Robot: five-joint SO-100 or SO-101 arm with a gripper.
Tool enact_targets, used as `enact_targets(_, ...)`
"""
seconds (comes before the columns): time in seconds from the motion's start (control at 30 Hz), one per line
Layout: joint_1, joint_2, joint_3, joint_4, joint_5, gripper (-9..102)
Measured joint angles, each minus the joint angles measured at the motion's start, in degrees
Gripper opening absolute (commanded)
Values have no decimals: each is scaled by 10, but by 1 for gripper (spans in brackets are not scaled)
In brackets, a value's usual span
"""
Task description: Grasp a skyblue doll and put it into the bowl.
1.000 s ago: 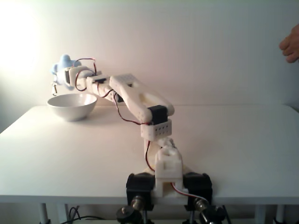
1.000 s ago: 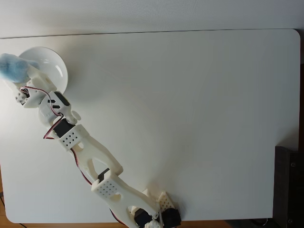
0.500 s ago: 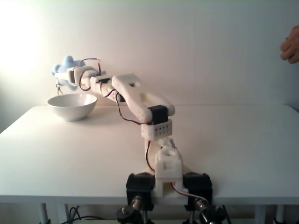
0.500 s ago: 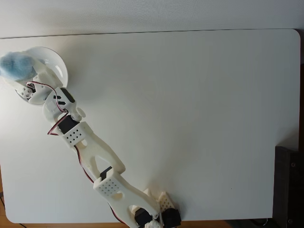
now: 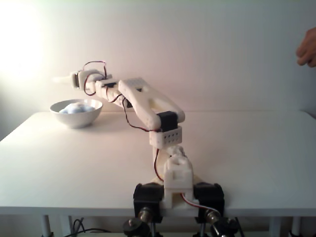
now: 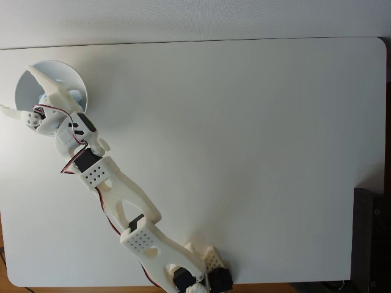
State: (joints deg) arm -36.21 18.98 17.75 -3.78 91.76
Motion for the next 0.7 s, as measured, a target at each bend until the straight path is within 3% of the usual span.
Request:
enact_targets(0.13, 3, 0, 0, 0, 4, 49)
enact_targets(0.23, 11, 0, 0, 0, 24, 42)
enact_targets(0.5, 13, 0, 0, 0, 48, 0)
enact_targets(0.7, 18, 0, 0, 0, 47, 2)
